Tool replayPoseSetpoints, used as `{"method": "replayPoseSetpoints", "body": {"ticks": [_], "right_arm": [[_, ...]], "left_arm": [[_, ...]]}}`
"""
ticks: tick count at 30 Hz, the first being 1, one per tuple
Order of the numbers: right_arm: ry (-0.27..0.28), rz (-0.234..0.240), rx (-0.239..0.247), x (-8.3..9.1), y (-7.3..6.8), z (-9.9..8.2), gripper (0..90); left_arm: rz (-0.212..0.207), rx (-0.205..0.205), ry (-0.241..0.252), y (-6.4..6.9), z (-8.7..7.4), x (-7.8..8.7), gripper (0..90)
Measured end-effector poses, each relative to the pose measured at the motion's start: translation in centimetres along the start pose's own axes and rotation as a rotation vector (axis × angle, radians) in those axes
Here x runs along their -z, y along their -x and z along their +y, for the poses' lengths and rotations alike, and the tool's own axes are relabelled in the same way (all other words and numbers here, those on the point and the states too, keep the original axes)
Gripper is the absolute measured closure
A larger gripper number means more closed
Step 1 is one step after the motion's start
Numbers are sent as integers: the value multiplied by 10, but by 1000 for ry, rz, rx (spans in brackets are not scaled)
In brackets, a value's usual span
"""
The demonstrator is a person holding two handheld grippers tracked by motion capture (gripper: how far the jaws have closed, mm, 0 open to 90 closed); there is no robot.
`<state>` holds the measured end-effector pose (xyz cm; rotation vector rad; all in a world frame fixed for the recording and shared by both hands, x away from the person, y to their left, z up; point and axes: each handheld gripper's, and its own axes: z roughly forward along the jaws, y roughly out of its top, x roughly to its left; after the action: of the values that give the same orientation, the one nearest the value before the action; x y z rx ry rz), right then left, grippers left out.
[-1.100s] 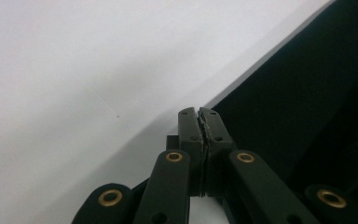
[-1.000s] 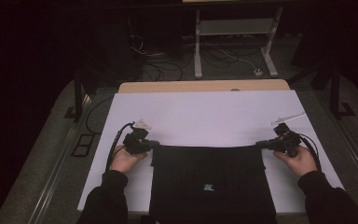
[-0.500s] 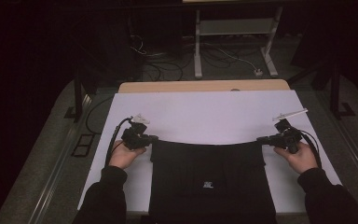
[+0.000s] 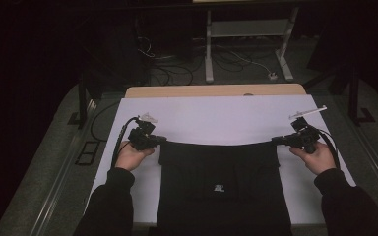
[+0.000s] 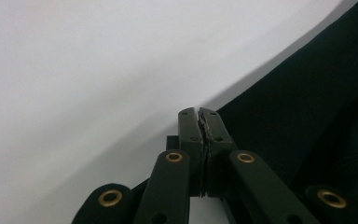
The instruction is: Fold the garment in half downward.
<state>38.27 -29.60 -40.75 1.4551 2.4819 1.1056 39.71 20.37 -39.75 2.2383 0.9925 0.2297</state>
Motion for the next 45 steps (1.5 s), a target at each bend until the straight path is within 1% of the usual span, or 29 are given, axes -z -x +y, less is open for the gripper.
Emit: {"method": "replayPoseSetpoints", "body": {"ticks": [9, 13, 16, 19, 20, 22, 24, 26, 27, 29, 31, 32, 34, 42, 43, 45], "right_arm": [[12, -16, 1, 5, 5, 18, 878], [11, -26, 0, 6, 5, 24, 878], [7, -28, 3, 6, 5, 28, 878], [10, -25, 0, 6, 7, 32, 878], [11, -25, -2, 5, 8, 33, 878], [5, -23, -11, 4, 10, 36, 878], [6, -23, -19, 3, 12, 38, 878], [7, -20, -23, 2, 14, 40, 878], [8, -22, -25, 2, 14, 41, 878], [11, -27, -31, 2, 16, 44, 878], [15, -28, -33, 1, 18, 47, 877], [17, -30, -33, 1, 19, 48, 878], [20, -31, -41, 1, 21, 50, 877], [30, -45, -59, -5, 27, 54, 878], [31, -48, -62, -5, 28, 55, 877], [32, -55, -57, -5, 28, 56, 877]], "left_arm": [[8, 11, 3, -7, 16, 4, 877], [13, 6, -3, -8, 22, 5, 877], [11, -1, -20, -10, 27, 5, 877], [10, -2, -18, -12, 30, 4, 877], [11, 5, -17, -14, 31, 4, 877], [7, 5, -22, -16, 33, 3, 877], [7, 19, -16, -18, 35, 1, 877], [8, 20, -25, -21, 36, -1, 877], [10, 30, -14, -22, 37, -2, 877], [13, 30, -18, -24, 39, -3, 877], [14, 37, -9, -26, 41, -4, 877], [18, 32, -5, -27, 42, -4, 877], [19, 43, 6, -29, 42, -6, 877], [28, 67, 4, -36, 47, -13, 877], [32, 63, 0, -37, 48, -12, 877], [36, 62, 15, -37, 49, -10, 876]]}}
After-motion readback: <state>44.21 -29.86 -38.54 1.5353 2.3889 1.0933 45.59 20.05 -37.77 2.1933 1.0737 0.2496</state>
